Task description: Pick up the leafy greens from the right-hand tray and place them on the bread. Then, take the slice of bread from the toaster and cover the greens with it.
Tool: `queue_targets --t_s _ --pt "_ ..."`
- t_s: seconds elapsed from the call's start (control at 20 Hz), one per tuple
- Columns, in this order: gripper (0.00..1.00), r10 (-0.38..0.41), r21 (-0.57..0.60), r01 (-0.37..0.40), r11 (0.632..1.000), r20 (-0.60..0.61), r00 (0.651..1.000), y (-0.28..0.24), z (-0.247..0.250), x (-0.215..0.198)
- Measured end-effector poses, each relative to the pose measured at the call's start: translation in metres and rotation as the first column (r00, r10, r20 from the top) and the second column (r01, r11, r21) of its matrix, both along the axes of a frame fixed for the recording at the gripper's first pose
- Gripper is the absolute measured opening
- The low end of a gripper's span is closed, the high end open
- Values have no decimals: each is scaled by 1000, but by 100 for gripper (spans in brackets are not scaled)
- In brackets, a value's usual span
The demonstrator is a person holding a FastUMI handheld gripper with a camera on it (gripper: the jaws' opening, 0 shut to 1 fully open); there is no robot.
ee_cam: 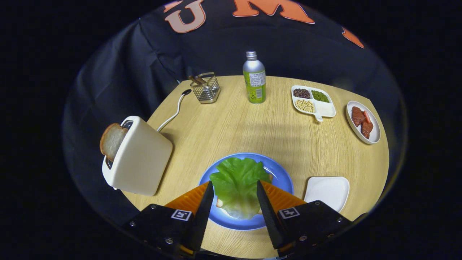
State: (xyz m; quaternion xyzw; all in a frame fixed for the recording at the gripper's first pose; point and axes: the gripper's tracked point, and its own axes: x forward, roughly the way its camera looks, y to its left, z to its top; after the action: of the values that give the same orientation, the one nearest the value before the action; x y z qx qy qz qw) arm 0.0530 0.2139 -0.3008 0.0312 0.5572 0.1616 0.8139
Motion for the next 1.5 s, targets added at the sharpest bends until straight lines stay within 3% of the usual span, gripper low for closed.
queue_targets --t_s 0.55,1.25,1.5 --pt "88 104 74 -108 991 52 993 106 84 -3" --pt "87 161 91 -160 983 -3 987 214 99 -3" --pt "77 123 70 -119 990 -62 990 238 87 5"
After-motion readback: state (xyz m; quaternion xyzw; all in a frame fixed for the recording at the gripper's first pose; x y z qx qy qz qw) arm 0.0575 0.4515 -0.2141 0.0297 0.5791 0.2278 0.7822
